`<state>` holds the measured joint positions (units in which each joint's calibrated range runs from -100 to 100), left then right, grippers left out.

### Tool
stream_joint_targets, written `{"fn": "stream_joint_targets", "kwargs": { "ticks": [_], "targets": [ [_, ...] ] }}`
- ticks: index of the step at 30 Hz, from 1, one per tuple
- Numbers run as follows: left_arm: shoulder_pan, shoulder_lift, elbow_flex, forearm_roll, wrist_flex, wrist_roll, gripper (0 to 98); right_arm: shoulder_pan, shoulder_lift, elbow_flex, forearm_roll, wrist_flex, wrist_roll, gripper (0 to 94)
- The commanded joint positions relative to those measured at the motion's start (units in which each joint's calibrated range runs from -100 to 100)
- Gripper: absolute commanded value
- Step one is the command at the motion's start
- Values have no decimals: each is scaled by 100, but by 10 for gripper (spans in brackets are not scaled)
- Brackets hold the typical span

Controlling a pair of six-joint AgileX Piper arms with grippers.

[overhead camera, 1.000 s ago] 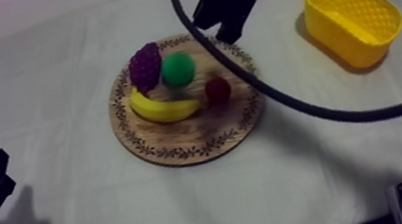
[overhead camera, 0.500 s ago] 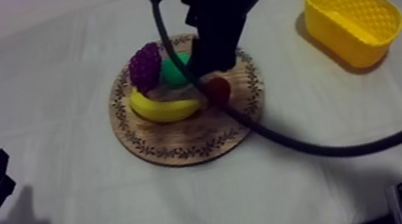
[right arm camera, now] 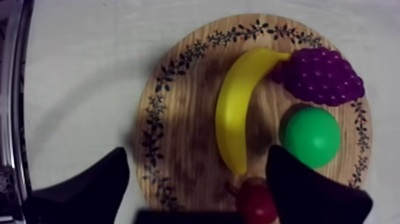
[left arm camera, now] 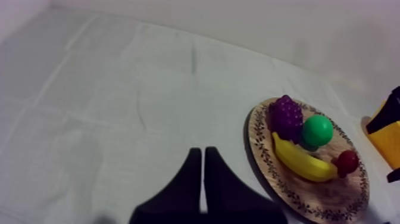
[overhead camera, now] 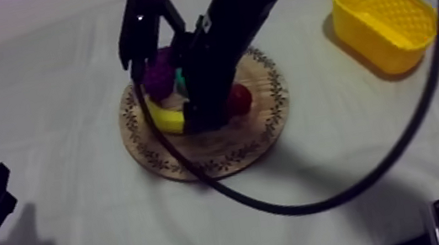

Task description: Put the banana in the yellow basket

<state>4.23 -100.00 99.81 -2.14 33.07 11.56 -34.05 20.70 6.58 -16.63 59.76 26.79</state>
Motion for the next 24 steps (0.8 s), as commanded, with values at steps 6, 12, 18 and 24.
{"fn": "stream_joint_targets", "kwargs": {
  "ticks": [6, 12, 18, 24],
  "targets": [
    [0, 0, -3, -3, -1, -1, 1, -26, 829, -467, 37, -122, -45, 661],
    [0, 0, -3, -3, -1, 1, 1, -42, 1329, -806, 71, -307, -69, 671],
    [0, 0, -3, -3, -1, -1, 1, -45, 1747, -1187, 142, -352, -141, 668],
    [0, 0, -3, -3, -1, -1, 1, -22, 2076, -1470, 169, -400, -159, 615]
  ]
}}
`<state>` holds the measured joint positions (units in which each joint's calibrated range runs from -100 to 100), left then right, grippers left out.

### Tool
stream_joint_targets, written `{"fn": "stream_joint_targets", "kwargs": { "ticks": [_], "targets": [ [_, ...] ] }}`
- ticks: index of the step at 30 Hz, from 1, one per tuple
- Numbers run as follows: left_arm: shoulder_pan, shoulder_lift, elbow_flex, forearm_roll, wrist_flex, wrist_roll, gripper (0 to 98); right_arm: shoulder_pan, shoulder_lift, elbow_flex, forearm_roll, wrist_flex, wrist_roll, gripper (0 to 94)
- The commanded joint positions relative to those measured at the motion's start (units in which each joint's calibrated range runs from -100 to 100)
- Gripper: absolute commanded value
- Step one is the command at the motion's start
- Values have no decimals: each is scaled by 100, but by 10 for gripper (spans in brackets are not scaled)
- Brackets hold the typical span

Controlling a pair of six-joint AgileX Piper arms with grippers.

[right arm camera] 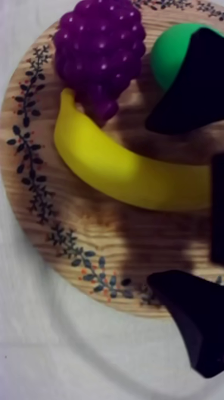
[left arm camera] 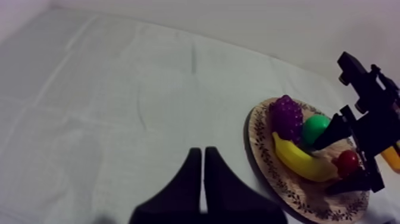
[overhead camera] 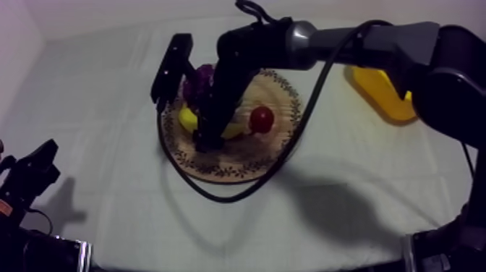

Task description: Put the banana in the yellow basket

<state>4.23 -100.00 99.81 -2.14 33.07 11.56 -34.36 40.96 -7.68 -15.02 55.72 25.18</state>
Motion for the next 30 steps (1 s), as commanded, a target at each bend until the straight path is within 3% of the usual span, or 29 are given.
{"fn": "stream_joint_targets", "kwargs": {
  "ticks": [1, 13, 23, 30],
  "targets": [
    [0, 0, -3, -3, -1, -1, 1, 17, 100, -86, 10, 0, 4, 603],
    [0, 0, -3, -3, -1, -1, 1, 1, 379, -58, 60, -140, 63, 448],
    [0, 0, -3, -3, -1, -1, 1, -22, 366, 102, 33, -226, 153, 135],
    [0, 0, -3, -3, -1, 0, 1, 72, -203, 480, -46, -154, 232, 95]
  ]
}}
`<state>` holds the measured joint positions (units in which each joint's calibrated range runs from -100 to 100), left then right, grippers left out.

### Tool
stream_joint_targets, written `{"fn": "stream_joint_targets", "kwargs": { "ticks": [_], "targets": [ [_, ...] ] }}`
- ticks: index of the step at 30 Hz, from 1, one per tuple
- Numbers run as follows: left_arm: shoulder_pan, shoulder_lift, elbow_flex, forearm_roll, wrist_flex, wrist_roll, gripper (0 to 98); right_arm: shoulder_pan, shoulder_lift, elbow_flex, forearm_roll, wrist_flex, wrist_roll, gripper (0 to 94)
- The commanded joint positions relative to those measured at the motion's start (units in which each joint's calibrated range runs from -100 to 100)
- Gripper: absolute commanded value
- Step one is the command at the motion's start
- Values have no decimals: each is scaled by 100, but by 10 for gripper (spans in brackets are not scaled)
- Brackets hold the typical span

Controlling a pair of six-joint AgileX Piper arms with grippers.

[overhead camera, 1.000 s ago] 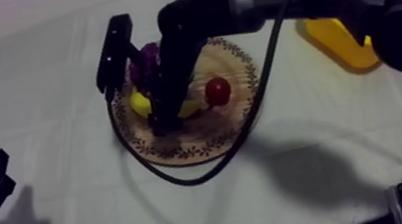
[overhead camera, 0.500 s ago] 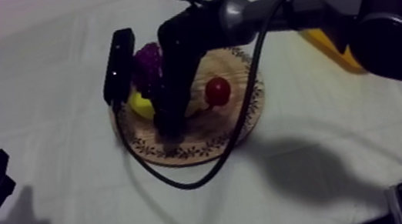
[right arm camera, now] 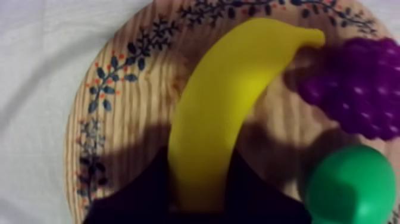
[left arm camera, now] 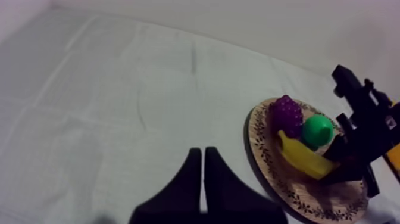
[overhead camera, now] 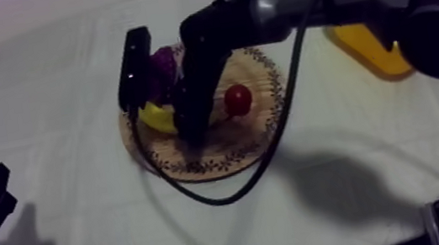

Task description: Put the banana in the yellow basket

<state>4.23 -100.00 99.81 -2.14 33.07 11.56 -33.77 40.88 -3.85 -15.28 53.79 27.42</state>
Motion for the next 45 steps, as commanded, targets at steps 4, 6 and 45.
{"fn": "stream_joint_targets", "kwargs": {
  "ticks": [4, 6, 45],
  "targets": [
    [0, 0, -3, -3, -1, 1, 1, 129, -992, 532, -126, 117, 84, 96],
    [0, 0, -3, -3, -1, 0, 1, 218, -1468, 771, -186, 139, 111, 96],
    [0, 0, -3, -3, -1, 0, 1, 3487, -3468, 2413, -206, -292, -412, 127]
  ]
}}
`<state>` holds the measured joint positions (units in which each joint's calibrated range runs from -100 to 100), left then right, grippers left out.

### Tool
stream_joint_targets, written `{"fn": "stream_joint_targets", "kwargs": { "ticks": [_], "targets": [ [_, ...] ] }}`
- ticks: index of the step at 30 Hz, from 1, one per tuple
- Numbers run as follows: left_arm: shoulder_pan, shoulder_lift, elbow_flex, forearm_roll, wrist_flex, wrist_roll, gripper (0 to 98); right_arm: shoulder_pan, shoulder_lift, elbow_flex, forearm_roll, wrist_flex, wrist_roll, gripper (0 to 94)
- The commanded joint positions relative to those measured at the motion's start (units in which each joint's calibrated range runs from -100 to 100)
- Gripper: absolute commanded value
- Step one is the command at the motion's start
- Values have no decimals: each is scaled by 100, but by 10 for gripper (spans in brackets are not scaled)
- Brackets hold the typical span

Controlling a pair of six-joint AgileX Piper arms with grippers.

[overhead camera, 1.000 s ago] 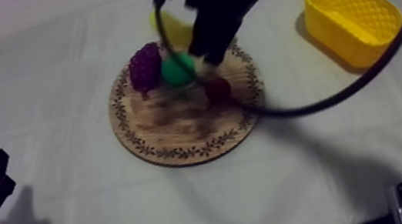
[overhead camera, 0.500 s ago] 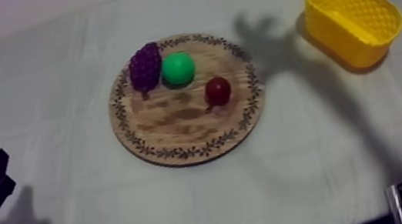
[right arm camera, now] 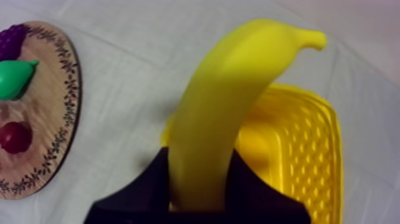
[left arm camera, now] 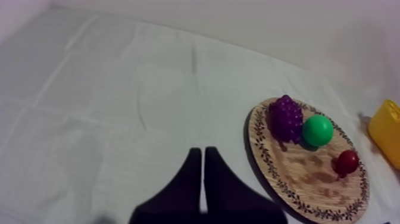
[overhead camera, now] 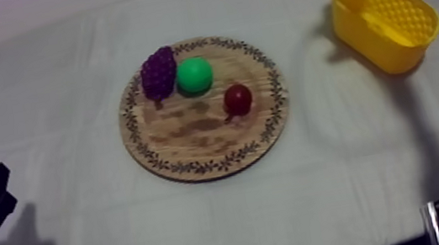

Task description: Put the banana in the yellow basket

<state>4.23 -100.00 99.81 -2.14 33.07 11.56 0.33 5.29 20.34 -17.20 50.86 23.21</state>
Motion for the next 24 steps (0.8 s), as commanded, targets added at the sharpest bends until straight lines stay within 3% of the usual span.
{"fn": "stream_joint_targets", "kwargs": {
  "ticks": [1, 12, 19, 24],
  "targets": [
    [0, 0, -3, -3, -1, 0, 1, 133, 165, -13, -29, -6, 25, 131],
    [0, 0, -3, -3, -1, 2, 1, 370, 451, 161, -22, -177, 53, 229],
    [0, 0, -3, -3, -1, 2, 1, 375, 400, 372, 61, -187, -9, 515],
    [0, 0, -3, -3, -1, 1, 1, 418, 203, 496, 24, -77, 45, 574]
  ]
}}
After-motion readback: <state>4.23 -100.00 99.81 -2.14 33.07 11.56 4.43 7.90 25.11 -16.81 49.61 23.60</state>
